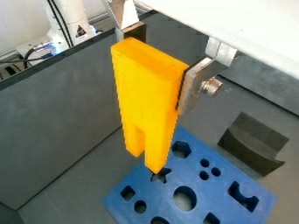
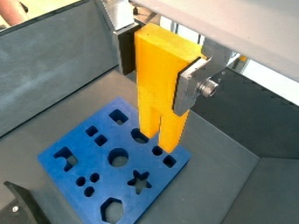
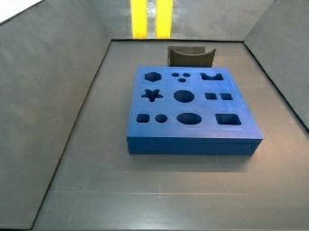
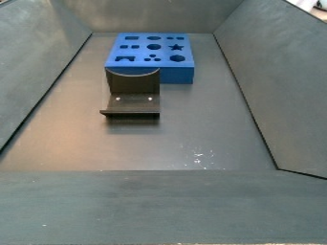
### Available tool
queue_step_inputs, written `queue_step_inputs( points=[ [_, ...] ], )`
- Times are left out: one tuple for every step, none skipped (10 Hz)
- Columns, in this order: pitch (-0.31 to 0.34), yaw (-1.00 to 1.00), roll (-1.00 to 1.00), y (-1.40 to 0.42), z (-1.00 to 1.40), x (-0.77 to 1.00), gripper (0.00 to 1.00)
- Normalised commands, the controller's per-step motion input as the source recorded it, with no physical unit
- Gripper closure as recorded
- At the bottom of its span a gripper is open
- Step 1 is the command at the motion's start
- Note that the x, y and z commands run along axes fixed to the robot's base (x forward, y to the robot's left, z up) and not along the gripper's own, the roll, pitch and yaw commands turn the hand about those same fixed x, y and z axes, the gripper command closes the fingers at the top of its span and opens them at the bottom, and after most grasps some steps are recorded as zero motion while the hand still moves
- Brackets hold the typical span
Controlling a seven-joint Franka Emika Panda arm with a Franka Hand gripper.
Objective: Pick up the double-square object. Move up. Move to above the board. Insert the double-square object.
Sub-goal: Insert the double-square object.
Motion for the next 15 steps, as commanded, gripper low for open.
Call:
queue_step_inputs(
  points=[
    [0.057, 0.07, 0.06, 0.15, 0.0, 1.0, 1.0],
    [0.064, 0.09, 0.05, 0.17, 0.0, 1.0, 1.0],
    [0.069, 0.09, 0.05, 0.17, 0.0, 1.0, 1.0],
    [0.07, 0.1, 0.04, 0.16, 0.0, 1.0, 1.0],
    [0.067, 0.09, 0.03, 0.14, 0.0, 1.0, 1.0],
    [0.044, 0.11, 0.0, 0.12, 0.0, 1.0, 1.0],
    [0.029, 0.1, 0.01, 0.12, 0.0, 1.0, 1.0],
    [0.023, 0.09, 0.0, 0.12, -0.06, 1.0, 1.0],
    [0.01, 0.09, 0.0, 0.15, -0.15, 1.0, 1.0],
    [0.001, 0.07, 0.0, 0.19, -0.25, 1.0, 1.0],
    [0.0, 0.08, 0.0, 0.2, -0.26, 1.0, 1.0],
    [0.0, 0.08, 0.0, 0.21, -0.28, 1.0, 1.0],
    [0.0, 0.08, 0.0, 0.21, -0.28, 1.0, 1.0],
    [0.0, 0.06, 0.0, 0.18, -0.27, 1.0, 1.0],
    [0.0, 0.03, 0.0, 0.13, -0.26, 1.0, 1.0]
  ],
)
